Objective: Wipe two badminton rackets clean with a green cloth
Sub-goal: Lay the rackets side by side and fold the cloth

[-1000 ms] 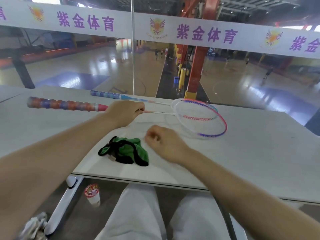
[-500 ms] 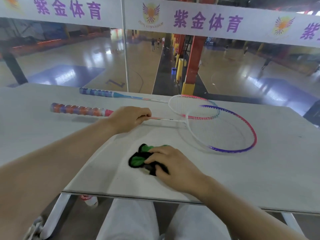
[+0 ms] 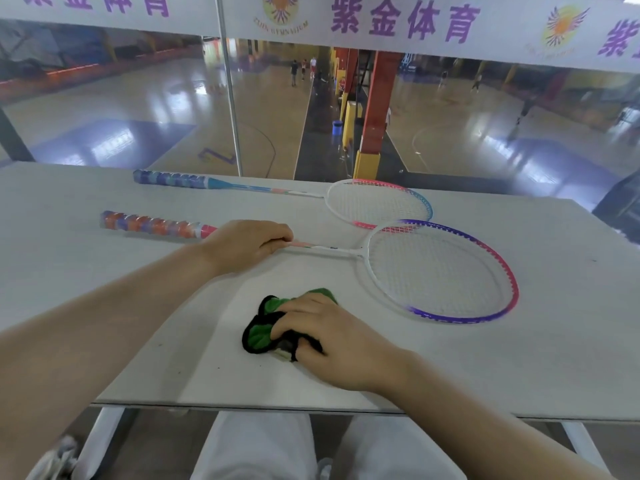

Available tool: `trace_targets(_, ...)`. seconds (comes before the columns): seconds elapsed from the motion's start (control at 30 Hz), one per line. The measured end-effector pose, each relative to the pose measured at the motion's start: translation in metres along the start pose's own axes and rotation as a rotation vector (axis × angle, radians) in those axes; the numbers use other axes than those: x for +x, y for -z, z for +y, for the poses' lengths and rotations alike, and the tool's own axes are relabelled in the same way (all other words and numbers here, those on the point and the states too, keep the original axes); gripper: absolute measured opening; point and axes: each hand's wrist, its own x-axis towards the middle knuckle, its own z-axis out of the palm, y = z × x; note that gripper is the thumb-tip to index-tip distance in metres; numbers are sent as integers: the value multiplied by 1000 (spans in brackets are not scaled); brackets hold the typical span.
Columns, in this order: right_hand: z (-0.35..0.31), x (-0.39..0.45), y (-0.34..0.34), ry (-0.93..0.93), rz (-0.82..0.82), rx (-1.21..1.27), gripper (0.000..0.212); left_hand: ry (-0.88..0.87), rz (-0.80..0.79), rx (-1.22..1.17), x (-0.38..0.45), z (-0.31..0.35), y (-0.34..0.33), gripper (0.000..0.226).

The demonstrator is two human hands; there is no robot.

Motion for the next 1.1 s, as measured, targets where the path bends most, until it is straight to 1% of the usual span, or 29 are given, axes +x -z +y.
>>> trace_targets(0.3,-24,20,-15,77,-30,31,36,22,-16,-55,-18,-24,-4,21)
trace_targets(0.5,-34,29,-19,117,-14,45,36,-11,-40,-59,-16,-27,-6,18)
trace_targets(0.57,-34,30,-19,86,-11,36,42,-23,-28,-68,-16,-28,-6,17)
trace_targets(0.63,-33,28,-21,13,17,-4,49,-24,-12,-79,-16,-30,-8,16)
trace_targets(0.73,-30,19,-26,-87,103,-142,45,-16,-2,-85,-15,-33,-8,15)
trace_targets(0.8,-26,13,-29,-130,128,-208,45,-16,-2,-89,-15,-33,-7,14)
trace_targets(0.93,-27,18,-39,-163,44,-227,64,-21,6,-80,-18,-34,-5,13)
trace_targets(1.0,-33,26,-42,-191,12,-234,73,10,46,-112,-22,-35,-2,13)
trace_targets(1.07,-40,39,-48,-185,-1,-237,77,63,109,-166,-31,-37,4,13)
trace_targets(1.1,-43,47,-52,-166,2,-236,76,84,138,-192,-36,-37,8,13)
